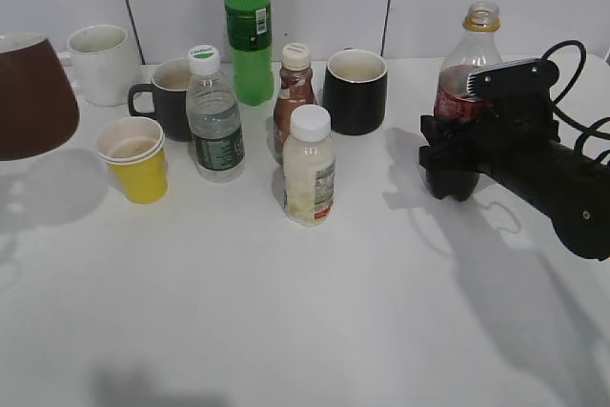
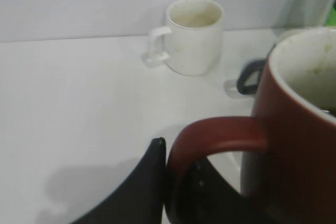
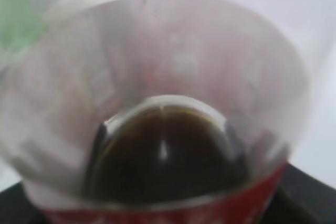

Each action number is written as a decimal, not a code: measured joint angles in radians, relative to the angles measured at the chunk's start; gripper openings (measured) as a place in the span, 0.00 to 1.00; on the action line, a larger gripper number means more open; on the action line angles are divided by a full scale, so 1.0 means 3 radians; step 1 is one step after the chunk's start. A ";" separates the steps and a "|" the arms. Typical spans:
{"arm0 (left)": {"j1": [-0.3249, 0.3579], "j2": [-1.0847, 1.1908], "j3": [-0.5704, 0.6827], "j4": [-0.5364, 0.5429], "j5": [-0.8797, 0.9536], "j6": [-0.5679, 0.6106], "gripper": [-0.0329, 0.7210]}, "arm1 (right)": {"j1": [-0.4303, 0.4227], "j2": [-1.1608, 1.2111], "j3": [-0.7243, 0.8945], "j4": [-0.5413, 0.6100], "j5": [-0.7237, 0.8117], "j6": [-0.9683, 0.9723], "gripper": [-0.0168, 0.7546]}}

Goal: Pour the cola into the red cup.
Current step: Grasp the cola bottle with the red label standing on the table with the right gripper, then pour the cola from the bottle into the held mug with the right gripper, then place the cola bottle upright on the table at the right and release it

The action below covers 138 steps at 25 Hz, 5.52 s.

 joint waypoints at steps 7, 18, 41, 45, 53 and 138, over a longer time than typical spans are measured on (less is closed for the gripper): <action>-0.0449 0.0000 0.0000 -0.0058 0.0088 -0.0004 0.12 | 0.0004 -0.0389 0.0000 -0.0061 0.0441 -0.0417 0.65; -0.1259 0.0000 0.0000 -0.0256 0.0237 -0.0004 0.12 | 0.0391 -0.1092 0.0000 0.0024 0.1227 -0.2060 0.65; -0.2144 0.0550 -0.0375 -0.0200 0.0238 -0.0004 0.12 | 0.0934 -0.1175 0.0000 0.0706 0.0736 -0.4618 0.65; -0.2191 0.0553 -0.0375 -0.0198 0.0147 -0.0004 0.12 | 0.0934 -0.1175 0.0000 0.0713 0.0717 -0.4899 0.65; -0.2280 0.0572 -0.0378 -0.0191 0.0025 -0.0004 0.12 | 0.0934 -0.1175 -0.0014 0.0719 0.0553 -0.5381 0.65; 0.0662 0.3295 -0.1103 0.0058 -0.2989 0.0886 0.12 | 0.0138 -0.1457 0.0112 -0.0102 0.1144 -0.0435 0.65</action>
